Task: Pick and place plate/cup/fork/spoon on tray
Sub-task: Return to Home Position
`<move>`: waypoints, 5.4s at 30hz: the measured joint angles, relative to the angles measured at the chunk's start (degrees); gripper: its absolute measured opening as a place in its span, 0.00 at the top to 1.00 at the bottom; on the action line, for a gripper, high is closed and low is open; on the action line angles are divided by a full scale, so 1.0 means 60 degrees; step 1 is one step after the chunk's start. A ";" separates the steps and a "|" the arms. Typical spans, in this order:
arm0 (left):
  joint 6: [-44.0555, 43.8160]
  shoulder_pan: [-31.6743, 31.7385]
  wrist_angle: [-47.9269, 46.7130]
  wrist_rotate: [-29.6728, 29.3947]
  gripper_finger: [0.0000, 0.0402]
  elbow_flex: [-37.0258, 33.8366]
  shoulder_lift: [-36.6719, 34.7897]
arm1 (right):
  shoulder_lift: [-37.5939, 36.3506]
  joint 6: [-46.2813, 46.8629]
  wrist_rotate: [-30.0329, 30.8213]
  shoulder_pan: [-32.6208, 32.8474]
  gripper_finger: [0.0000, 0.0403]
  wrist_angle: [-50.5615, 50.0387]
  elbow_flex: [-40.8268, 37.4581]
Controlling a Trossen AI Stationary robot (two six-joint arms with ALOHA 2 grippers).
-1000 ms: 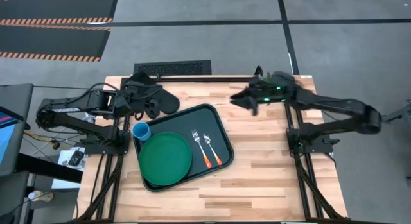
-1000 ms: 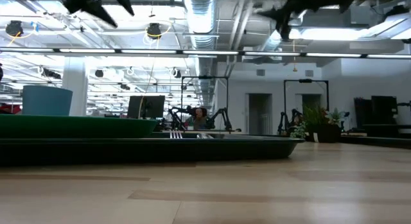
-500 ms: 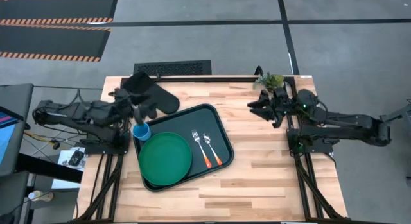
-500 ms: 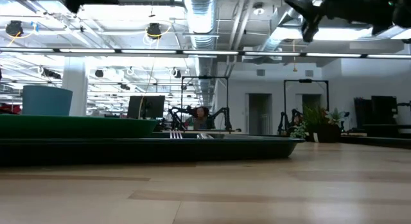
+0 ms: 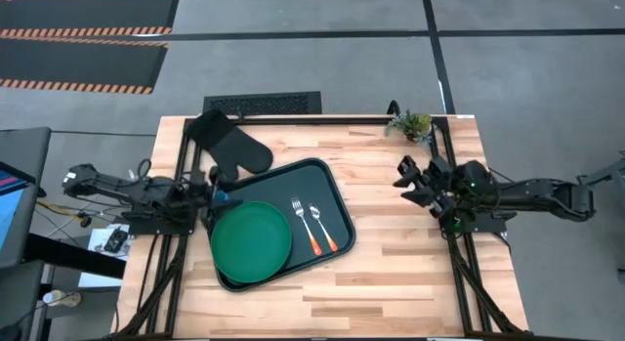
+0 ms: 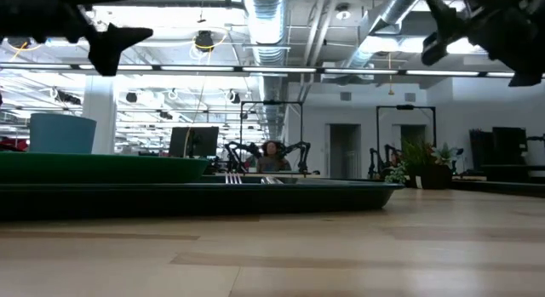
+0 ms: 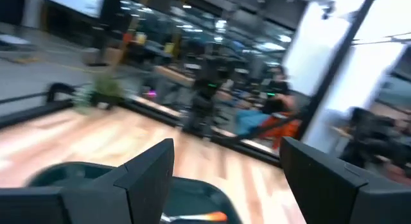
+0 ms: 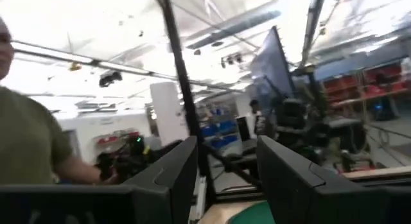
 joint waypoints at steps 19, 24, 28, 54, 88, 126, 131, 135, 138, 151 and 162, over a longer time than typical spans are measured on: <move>0.0961 0.0082 -0.1737 0.0769 0.33 -0.1227 -0.2433 | -0.0051 -0.2311 -0.0962 0.0036 0.54 -0.2269 -0.0004; 0.1279 0.0349 -0.1737 0.0743 0.33 -0.1227 -0.2433 | -0.0055 -0.2586 -0.1093 0.0030 0.55 -0.2977 -0.0007; 0.1307 0.0592 -0.1716 0.0574 0.33 -0.1227 -0.2433 | -0.0062 -0.1757 -0.0436 -0.0246 0.54 -0.2077 -0.0006; 0.0847 0.1031 -0.1659 0.0588 0.33 -0.1235 -0.2437 | -0.4978 -0.5291 0.7506 0.4794 0.57 -0.8120 0.0011; 0.1271 0.1031 -0.1639 -0.0152 0.33 -0.1235 -0.2415 | -0.6594 -0.3611 0.0964 0.1981 0.57 -1.0853 0.0022; 0.1242 0.1031 -0.1639 -0.0119 0.33 -0.1238 -0.2415 | -0.6594 -0.3632 0.1013 0.1976 0.57 -1.0857 0.0022; 0.1242 0.1031 -0.1639 -0.0126 0.33 -0.1238 -0.2415 | -0.6594 -0.3629 0.1013 0.1976 0.57 -1.0857 0.0022; 0.1242 0.1029 -0.1639 -0.0130 0.33 -0.1238 -0.2415 | -0.6594 -0.3633 0.1013 0.1976 0.57 -1.0857 0.0022; 0.1243 0.1031 -0.1639 -0.0135 0.33 -0.1238 -0.2415 | -0.6594 -0.3630 0.1013 0.1976 0.57 -1.0857 0.0025; 0.1246 0.1031 -0.1639 -0.0141 0.33 -0.1238 -0.2415 | -0.6594 -0.3632 0.1013 0.1976 0.57 -1.0857 0.0025; 0.1246 0.1031 -0.1639 -0.0141 0.33 -0.1238 -0.2415 | -0.6594 -0.3629 0.1013 0.1976 0.57 -1.0857 0.0025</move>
